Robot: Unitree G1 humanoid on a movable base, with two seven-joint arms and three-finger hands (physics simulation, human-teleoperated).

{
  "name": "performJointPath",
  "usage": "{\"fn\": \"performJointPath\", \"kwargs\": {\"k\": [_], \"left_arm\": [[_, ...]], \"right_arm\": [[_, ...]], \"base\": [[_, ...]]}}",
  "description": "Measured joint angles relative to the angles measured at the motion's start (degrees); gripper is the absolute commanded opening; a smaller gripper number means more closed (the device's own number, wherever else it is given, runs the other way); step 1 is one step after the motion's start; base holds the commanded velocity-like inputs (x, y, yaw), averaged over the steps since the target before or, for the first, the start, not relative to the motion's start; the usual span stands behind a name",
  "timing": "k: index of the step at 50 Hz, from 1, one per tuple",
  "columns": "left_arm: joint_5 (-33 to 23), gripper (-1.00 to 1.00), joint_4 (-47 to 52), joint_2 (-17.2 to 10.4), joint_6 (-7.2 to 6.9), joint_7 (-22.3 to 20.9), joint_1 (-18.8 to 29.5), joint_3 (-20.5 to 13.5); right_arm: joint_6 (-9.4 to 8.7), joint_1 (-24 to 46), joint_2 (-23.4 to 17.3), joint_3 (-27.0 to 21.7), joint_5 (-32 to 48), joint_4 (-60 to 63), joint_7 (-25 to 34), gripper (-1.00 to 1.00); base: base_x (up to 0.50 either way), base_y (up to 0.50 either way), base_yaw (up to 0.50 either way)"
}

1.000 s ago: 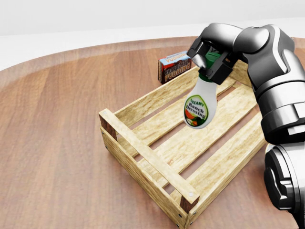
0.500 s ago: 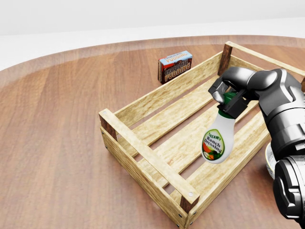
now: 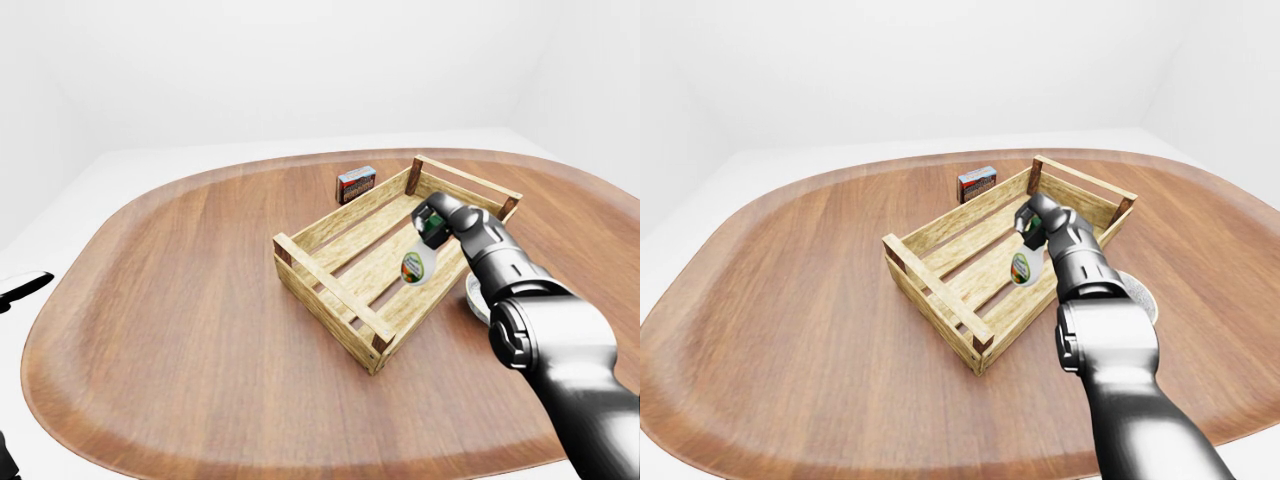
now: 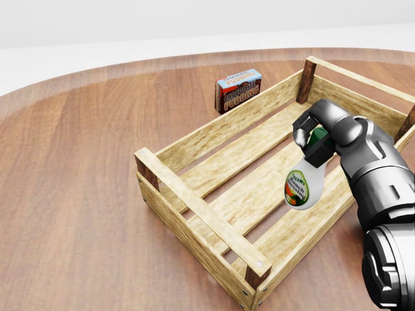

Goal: Pick up the salad dressing and put it in the tray.

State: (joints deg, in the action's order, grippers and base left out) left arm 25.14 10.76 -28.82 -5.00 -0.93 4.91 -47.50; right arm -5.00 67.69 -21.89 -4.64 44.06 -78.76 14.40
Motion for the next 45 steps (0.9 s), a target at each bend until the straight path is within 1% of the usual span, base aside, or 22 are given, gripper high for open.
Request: {"fn": "performJointPath", "kwargs": {"k": [14,21,25,36,45], "left_arm": [[-0.1,1.0,-0.4,0.1,0.0,-0.1,0.0,0.2],[-0.2,1.0,-0.5,0.1,0.0,-0.1,0.0,0.4],[-0.2,1.0,-0.4,0.1,0.0,-0.1,0.0,0.4],[-0.4,1.0,-0.4,0.3,0.0,0.0,0.0,0.7],[-0.6,1.0,-0.5,0.4,0.0,0.0,0.1,1.0]], "right_arm": [[0.0,-2.5,0.5,-0.9,0.7,-0.4,-5.9,-1.0],[0.0,-4.1,0.3,-1.7,0.5,-0.6,-11.4,-1.0],[0.0,-4.9,0.2,-1.9,0.5,-0.7,-13.4,-1.0],[0.01,-6.7,-0.1,-2.5,0.4,-0.7,-16.8,-1.0],[0.01,-7.7,0.3,-3.3,0.5,-0.2,-17.8,-1.0]], "base": [[0.0,0.0,0.0],[0.0,0.0,0.0],[0.0,0.0,0.0],[0.0,0.0,0.0],[0.0,0.0,0.0]]}}
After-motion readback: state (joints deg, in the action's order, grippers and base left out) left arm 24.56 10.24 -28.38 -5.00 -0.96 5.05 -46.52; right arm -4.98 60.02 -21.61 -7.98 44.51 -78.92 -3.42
